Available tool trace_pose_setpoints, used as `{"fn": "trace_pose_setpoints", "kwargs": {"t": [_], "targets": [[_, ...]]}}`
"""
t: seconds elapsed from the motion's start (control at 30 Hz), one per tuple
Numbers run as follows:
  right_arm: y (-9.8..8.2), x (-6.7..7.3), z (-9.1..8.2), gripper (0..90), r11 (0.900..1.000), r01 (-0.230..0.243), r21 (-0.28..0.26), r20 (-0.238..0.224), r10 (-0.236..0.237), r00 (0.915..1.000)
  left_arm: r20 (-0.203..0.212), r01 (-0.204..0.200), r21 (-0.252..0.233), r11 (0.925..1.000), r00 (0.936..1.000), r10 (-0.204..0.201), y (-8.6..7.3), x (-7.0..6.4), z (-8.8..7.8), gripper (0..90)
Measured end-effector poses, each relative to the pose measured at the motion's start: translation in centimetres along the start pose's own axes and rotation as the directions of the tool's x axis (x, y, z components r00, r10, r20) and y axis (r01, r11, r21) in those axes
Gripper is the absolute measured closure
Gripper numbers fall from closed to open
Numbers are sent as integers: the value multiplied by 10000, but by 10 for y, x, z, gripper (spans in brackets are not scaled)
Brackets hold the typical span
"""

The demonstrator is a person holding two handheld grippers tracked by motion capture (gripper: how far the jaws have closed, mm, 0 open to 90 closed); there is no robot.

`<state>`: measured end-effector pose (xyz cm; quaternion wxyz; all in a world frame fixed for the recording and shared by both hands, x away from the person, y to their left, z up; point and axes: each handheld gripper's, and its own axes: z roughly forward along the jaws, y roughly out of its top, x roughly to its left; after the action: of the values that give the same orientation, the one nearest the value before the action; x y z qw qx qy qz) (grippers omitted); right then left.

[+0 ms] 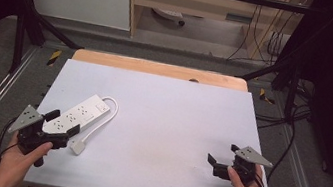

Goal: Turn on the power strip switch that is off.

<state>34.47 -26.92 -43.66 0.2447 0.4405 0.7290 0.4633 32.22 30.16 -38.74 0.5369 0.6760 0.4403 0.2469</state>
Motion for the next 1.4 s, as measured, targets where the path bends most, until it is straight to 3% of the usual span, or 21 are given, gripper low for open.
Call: {"fn": "trace_pose_setpoints", "kwargs": {"t": [0.23, 0.37, 0.67, 0.83, 0.93, 1.4], "targets": [[1, 1, 1, 33, 10000, 13, -11, -47, -13, 10000, 27, 61, -83, 9999, 10000, -60, 13, -2, 12, 68], [1, 2, 1, 33, 10000, 74, -1, -82, -74, 9999, 103, -136, 22, 9999, 9999, 136, 20, -2, 21, 69], [2, 4, 3, 31, 9999, 169, 3, -99, -169, 9998, 127, -348, 31, 9994, 9993, 347, 22, -3, 27, 70], [2, 5, 4, 29, 9996, 290, 37, -79, -290, 9995, 409, -744, -168, 9971, 9963, 750, 26, -7, 27, 76], [1, 6, 5, 29, 9997, 239, 104, -77, -238, 9997, 450, -728, -118, 9973, 9963, 732, 29, -9, 28, 76], [1, 8, 9, 24, 9992, 333, 232, -128, -330, 9994, 187, -803, -231, 9965, 9966, 808, 45, -6, 41, 108]]}}
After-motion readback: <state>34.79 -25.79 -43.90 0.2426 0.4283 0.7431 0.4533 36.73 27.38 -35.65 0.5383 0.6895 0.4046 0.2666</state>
